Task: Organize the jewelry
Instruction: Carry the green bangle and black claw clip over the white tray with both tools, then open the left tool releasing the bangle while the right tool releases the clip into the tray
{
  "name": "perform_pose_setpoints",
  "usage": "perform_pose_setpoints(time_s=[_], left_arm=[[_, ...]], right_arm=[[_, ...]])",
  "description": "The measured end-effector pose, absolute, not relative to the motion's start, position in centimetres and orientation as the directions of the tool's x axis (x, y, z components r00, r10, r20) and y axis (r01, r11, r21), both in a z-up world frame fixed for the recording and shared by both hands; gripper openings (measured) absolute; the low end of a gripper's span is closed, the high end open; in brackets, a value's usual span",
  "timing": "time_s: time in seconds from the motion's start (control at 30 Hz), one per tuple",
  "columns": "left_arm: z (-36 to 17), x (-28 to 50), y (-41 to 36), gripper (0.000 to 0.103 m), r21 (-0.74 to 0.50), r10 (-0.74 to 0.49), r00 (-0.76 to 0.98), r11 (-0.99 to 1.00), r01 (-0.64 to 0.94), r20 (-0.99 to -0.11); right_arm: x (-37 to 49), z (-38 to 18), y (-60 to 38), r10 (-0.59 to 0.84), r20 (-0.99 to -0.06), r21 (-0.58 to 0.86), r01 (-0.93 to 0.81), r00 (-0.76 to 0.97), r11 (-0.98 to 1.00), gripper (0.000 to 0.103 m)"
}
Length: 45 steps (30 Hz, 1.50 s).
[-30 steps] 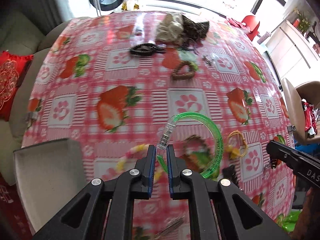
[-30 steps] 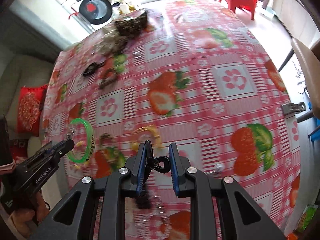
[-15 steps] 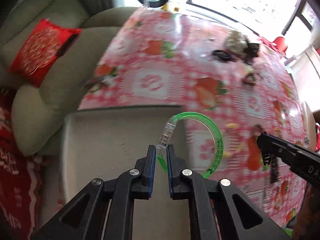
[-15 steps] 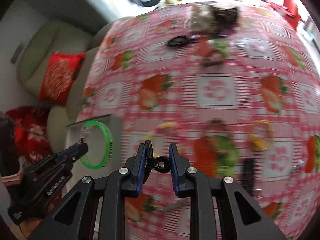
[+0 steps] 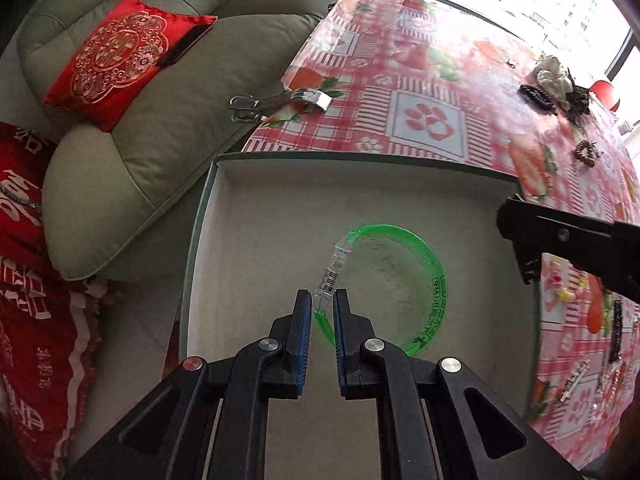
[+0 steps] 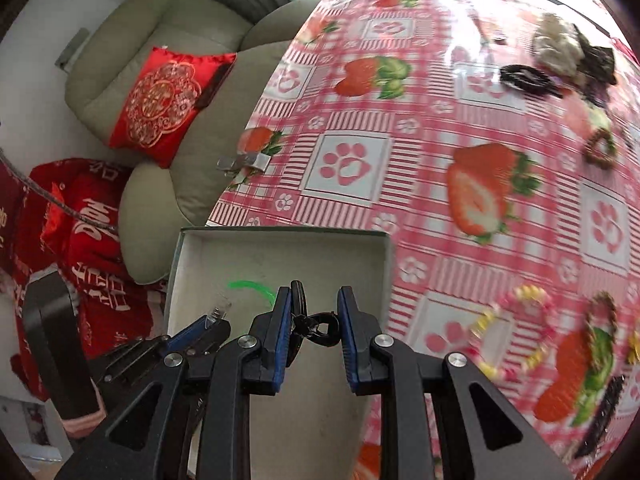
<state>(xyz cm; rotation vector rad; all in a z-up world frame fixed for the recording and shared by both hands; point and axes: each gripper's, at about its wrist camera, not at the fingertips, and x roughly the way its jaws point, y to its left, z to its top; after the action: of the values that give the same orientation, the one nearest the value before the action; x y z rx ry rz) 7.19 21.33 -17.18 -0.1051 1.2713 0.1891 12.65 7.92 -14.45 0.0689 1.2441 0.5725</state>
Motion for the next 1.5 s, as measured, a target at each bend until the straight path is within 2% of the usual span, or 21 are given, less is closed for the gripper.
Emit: perform_pose_setpoints(time_s=[0.53, 0.63, 0.77, 1.03, 1.37, 1.4, 1.43, 1.47, 1.5], left_arm=[[-18.1, 7.9, 21.6, 0.018, 0.085, 0.137, 0.293, 0.979, -0.185, -0.946], [-17.8, 7.8, 21.4, 0.018, 0.097, 0.15, 0.294, 0.978, -0.185, -0.944], [-17.3, 7.7, 21.1, 0.018, 0.104, 0.155, 0.293, 0.978, -0.182, -0.943], [-16.3, 7.2, 21.0, 0.018, 0.103, 0.158, 0.291, 0.976, -0.194, -0.943], [-16.1, 6.5, 18.8, 0.019, 0.085, 0.116, 0.252, 0.988, -0.13, -0.961], [-16.0, 6.5, 18.5, 0.03, 0.083, 0.114, 0.25, 0.988, -0.129, -0.962], [-15.8, 6.4, 18.4, 0.08, 0.084, 0.116, 0.25, 0.988, -0.132, -0.961], [-15.5, 6.3, 18.2, 0.103, 0.102, 0.139, 0.256, 0.983, -0.15, -0.957], [-15.0, 6.2, 18.1, 0.103, 0.116, 0.159, 0.282, 0.98, -0.164, -0.946]], right_arm=[[14.1, -18.3, 10.6, 0.346, -0.922, 0.255, -0.4, 0.173, 0.88, 0.026], [14.2, -18.3, 10.5, 0.36, -0.919, 0.274, -0.397, 0.162, 0.876, 0.032], [14.1, -17.7, 10.6, 0.392, -0.907, 0.304, -0.405, 0.155, 0.862, 0.055], [13.7, -15.4, 9.2, 0.442, -0.878, 0.353, -0.375, 0.184, 0.857, 0.055], [11.7, -13.2, 3.8, 0.428, -0.873, 0.357, -0.292, 0.233, 0.887, 0.062], [11.5, -13.2, 3.1, 0.424, -0.875, 0.357, -0.278, 0.235, 0.892, 0.063], [11.2, -13.2, 2.1, 0.415, -0.878, 0.354, -0.259, 0.238, 0.899, 0.063], [11.1, -13.2, 1.4, 0.409, -0.881, 0.352, -0.245, 0.239, 0.903, 0.064], [10.8, -13.3, 0.5, 0.404, -0.883, 0.354, -0.227, 0.24, 0.907, 0.064]])
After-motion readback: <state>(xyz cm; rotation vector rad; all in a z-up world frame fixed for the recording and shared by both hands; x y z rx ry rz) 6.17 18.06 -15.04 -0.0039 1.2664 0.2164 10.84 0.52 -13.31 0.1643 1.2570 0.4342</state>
